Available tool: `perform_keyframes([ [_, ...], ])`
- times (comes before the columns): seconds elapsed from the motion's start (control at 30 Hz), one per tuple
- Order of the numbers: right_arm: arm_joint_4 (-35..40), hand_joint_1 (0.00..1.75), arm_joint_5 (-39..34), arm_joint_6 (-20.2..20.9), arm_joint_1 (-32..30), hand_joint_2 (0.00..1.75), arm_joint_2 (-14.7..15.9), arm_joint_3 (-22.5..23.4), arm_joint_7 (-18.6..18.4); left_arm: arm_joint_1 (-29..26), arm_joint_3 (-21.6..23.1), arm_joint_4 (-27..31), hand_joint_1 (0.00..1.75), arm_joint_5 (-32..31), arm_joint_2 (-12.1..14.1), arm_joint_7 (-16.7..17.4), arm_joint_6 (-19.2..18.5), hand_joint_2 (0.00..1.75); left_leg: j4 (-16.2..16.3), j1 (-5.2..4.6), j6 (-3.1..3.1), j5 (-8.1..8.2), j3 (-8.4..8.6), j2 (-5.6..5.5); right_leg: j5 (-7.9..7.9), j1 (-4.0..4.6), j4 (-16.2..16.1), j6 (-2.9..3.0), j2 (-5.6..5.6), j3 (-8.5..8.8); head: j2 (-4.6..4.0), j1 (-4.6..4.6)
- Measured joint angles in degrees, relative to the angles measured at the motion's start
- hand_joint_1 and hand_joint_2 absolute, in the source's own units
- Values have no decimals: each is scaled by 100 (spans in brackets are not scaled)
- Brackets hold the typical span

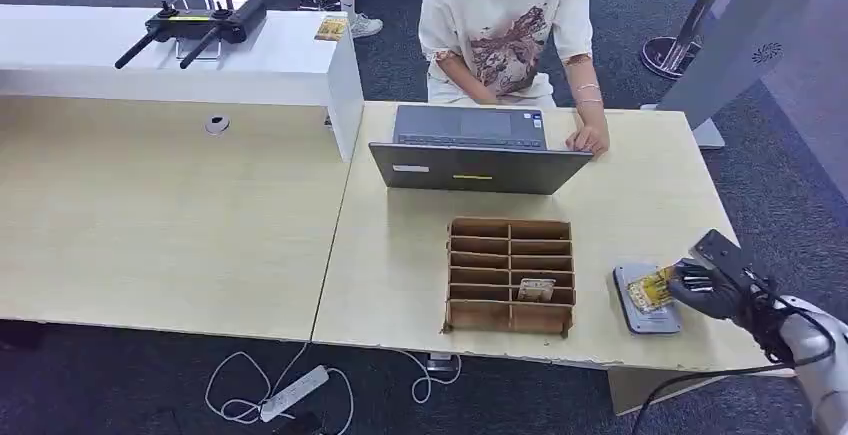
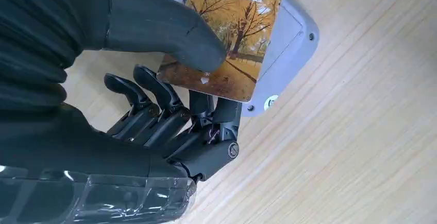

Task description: Pass the card to the sensor for recognition and then transmit it.

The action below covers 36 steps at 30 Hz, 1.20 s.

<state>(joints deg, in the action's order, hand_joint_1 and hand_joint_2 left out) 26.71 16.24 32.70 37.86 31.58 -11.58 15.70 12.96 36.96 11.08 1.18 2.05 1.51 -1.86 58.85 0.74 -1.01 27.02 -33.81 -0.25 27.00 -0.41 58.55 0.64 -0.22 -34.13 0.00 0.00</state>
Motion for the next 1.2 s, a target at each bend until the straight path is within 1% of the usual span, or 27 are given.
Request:
perform_keyframes([
  [0.13,-46,175,31,-92,32,175,-26,-81,-162,0,-79,2,0,-15,-2,18,2,175,0,0,0,0,1,0,0,0,0,0,0,0,0,-2],
  [0.2,-66,175,28,-109,45,175,-35,-92,-182,0,-98,2,0,-20,-2,18,7,175,0,0,0,0,1,0,0,0,0,0,0,1,0,-2],
  [0.67,-103,175,6,-182,58,175,-72,-151,-225,0,-133,4,0,-68,-2,18,7,175,0,0,1,0,1,0,0,0,0,0,0,1,0,-2],
  [0.93,-100,175,-122,-168,109,175,-118,-168,-160,-1,-206,4,0,-103,-2,15,7,175,0,0,1,-1,1,0,0,0,1,0,0,2,0,-2],
  [1.07,-100,175,-419,-203,122,175,-151,-151,17,-8,-236,4,0,-120,-2,-24,7,175,0,0,1,-1,1,0,0,0,1,0,-1,1,0,-2],
  [1.2,-48,175,-881,5,136,175,-166,0,383,-42,-271,4,0,-203,-2,-98,7,175,0,0,1,-1,1,0,0,0,0,0,-1,1,0,-2],
])
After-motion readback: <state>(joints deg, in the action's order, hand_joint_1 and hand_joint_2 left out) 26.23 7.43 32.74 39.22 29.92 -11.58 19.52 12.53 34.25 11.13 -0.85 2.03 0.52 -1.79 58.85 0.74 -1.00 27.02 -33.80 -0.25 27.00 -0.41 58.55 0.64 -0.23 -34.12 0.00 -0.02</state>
